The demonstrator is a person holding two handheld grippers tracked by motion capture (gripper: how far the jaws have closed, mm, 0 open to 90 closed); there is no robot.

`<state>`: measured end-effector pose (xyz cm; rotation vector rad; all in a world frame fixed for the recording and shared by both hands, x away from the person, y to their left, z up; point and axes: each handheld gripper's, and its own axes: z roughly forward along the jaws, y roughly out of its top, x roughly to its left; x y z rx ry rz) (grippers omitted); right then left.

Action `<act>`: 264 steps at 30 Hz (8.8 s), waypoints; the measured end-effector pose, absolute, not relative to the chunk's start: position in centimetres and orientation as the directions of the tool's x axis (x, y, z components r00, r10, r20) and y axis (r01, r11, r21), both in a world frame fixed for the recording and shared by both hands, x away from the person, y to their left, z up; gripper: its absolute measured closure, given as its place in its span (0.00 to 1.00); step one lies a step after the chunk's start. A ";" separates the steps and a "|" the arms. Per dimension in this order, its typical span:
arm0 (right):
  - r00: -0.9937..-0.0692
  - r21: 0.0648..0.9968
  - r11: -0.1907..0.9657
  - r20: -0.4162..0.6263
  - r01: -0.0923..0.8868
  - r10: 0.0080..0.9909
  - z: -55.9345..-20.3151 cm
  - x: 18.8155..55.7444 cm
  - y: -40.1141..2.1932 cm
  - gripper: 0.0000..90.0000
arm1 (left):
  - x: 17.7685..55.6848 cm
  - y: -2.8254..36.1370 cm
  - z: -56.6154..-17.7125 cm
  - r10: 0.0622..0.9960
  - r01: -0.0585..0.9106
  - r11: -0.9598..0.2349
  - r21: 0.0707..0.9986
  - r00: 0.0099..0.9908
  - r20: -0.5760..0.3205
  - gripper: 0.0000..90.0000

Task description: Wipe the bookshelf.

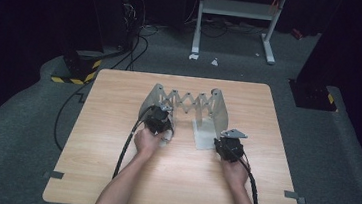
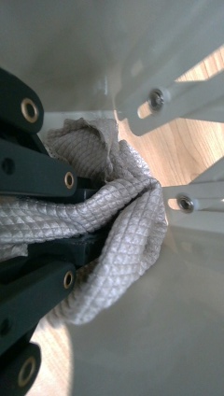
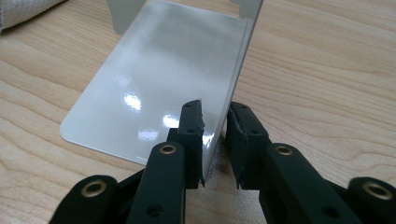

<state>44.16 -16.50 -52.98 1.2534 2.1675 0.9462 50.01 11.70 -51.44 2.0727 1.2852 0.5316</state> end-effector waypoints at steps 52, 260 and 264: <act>-0.478 0.752 0.342 -0.041 0.563 0.877 -53.0 44.2 -16.5 0.85 | 43.5 15.7 -52.0 0.918 0.638 -0.257 0.726 0.396 -0.023 0.90; -0.484 0.752 0.366 -0.071 0.548 0.872 -53.0 44.0 -16.3 0.86 | 48.8 15.6 -47.3 0.937 0.597 -0.271 0.755 0.343 0.065 0.90; -0.484 0.752 0.367 -0.072 0.547 0.872 -53.0 44.0 -16.3 0.86 | 48.7 15.7 -47.4 0.936 0.596 -0.275 0.754 0.345 0.068 0.90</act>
